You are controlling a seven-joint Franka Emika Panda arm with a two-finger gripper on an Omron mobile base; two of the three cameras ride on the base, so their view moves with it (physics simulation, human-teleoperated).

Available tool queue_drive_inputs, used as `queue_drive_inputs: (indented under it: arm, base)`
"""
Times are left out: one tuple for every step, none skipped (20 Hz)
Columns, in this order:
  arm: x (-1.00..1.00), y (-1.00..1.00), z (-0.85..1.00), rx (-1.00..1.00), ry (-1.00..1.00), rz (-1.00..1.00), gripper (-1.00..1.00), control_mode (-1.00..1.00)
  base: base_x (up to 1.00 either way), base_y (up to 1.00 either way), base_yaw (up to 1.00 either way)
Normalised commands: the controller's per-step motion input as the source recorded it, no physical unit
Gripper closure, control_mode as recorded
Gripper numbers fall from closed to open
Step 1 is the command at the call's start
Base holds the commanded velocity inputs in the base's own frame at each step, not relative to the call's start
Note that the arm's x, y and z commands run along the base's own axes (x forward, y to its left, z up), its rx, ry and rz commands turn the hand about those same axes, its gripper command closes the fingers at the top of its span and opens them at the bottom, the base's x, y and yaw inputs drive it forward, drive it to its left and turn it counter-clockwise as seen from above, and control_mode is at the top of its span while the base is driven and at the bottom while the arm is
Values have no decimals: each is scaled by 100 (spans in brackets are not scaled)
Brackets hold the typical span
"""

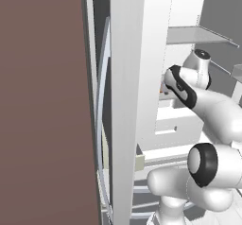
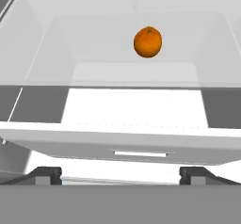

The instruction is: Pick the pear and tangerine from the fridge and place them inside the tupperware on the counter.

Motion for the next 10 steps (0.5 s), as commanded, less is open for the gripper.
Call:
queue_drive_inputs:
  arm:
    - [27,0,-11,0,0,-2,-100,-100]
    - [25,-2,-12,0,0,-4,-100,-100]
    - [26,0,-12,0,0,-4,-100,-100]
    - [26,0,-12,0,0,-4,-100,-100]
    - [26,0,-12,0,0,-4,-100,-100]
    - [28,0,-11,0,0,-4,-100,-100]
    - [26,0,-10,0,0,-4,-100,-100]
    - [27,0,-10,0,0,-4,-100,-100]
    - [27,-1,-9,0,0,-4,-100,-100]
    - [24,-1,-10,0,0,-4,-100,-100]
  base:
    - [0,0,0]
    - [0,0,0]
    - [0,0,0]
    - [0,0,0]
    - [0,0,0]
    - [0,0,0]
    - [0,0,0]
    - [0,0,0]
    - [0,0,0]
    - [0,0,0]
